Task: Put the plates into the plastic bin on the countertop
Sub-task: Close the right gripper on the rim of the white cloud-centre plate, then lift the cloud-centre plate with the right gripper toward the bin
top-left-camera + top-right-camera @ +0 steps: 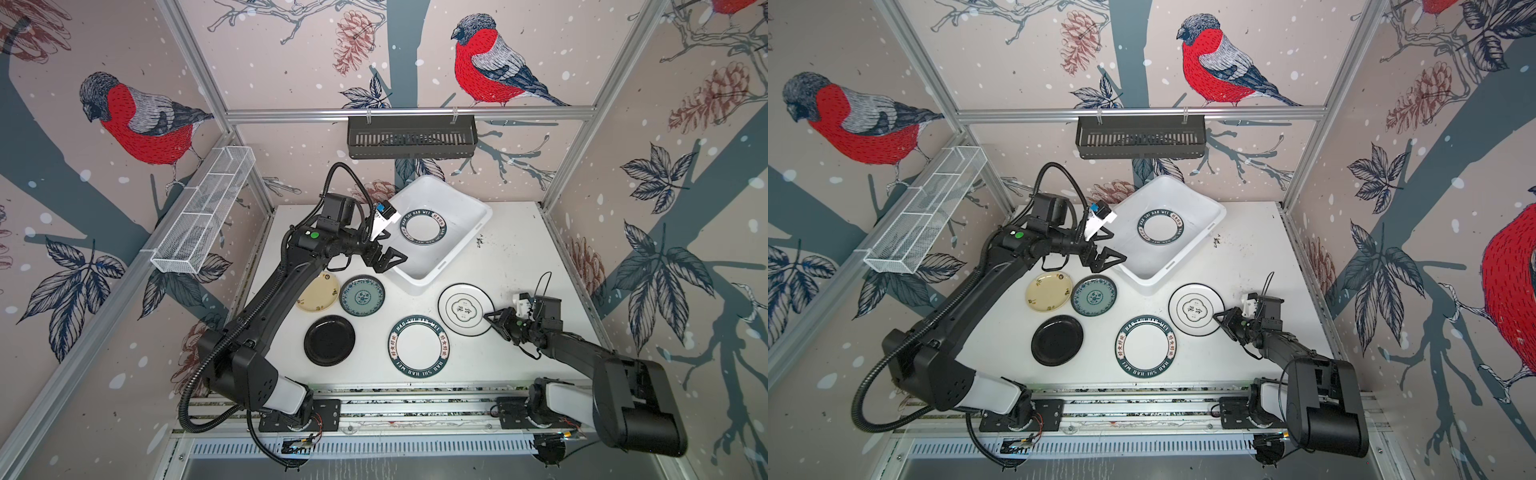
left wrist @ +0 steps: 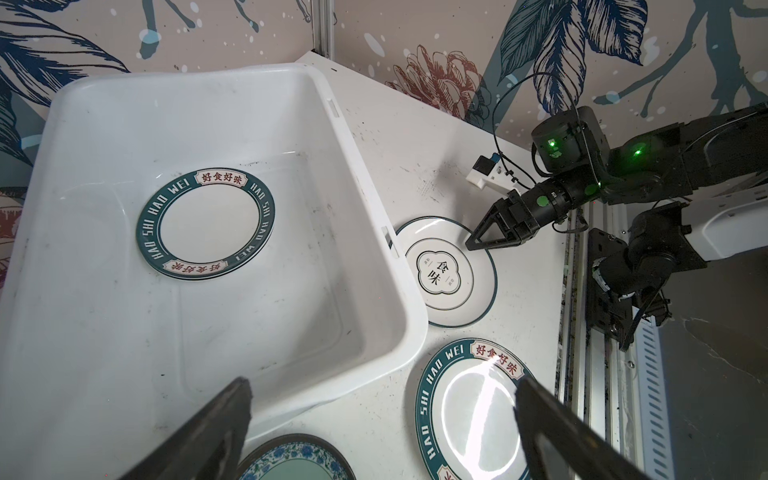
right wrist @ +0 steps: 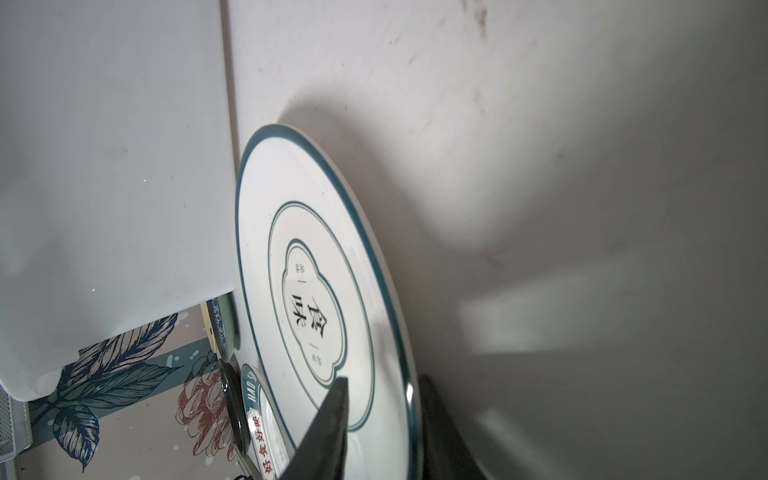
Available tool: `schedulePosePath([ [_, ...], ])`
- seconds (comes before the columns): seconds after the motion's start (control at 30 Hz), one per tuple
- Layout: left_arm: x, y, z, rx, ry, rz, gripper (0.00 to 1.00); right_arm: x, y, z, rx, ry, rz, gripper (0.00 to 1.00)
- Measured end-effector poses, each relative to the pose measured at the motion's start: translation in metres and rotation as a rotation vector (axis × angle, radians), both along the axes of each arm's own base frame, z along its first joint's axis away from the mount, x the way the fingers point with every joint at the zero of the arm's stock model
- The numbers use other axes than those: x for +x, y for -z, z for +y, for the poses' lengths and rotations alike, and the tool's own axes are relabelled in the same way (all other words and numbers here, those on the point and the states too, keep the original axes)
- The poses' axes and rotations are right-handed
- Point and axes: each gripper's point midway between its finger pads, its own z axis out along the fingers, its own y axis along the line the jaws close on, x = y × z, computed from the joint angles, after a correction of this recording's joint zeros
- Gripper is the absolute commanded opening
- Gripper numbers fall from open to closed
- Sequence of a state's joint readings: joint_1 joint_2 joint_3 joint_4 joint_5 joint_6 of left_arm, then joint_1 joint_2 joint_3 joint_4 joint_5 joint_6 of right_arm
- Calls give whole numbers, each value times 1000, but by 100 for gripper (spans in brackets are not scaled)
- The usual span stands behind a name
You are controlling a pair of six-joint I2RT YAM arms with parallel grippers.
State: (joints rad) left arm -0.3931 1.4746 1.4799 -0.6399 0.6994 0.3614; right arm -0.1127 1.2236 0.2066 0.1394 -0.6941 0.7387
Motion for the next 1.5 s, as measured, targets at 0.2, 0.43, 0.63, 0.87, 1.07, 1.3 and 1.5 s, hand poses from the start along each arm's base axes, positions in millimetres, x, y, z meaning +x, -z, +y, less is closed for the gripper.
schedulePosePath([
  [0.2, 0, 0, 0, -4, -7, 12, 98, -1, 4, -3, 16, 31, 5, 16],
  [0.43, 0, 0, 0, -5, -9, 15, 98, -1, 3, -5, 36, 38, 5, 8],
  [0.63, 0, -1, 0, -8, -9, 17, 98, -1, 2, -6, 45, 40, 4, 5],
  [0.87, 0, -2, -1, -10, -8, 14, 98, 0, -9, -13, 34, 71, -2, 4],
  [1.07, 1, -5, -1, -13, -9, 7, 98, 9, -27, -37, -31, 165, -10, 3],
  [1.3, 1, -9, -1, -16, -8, -1, 98, 14, -48, -53, -58, 227, -12, 2],
  [1.5, 1, -11, -1, -18, -9, -4, 98, 21, -71, -59, -71, 245, -39, 2],
])
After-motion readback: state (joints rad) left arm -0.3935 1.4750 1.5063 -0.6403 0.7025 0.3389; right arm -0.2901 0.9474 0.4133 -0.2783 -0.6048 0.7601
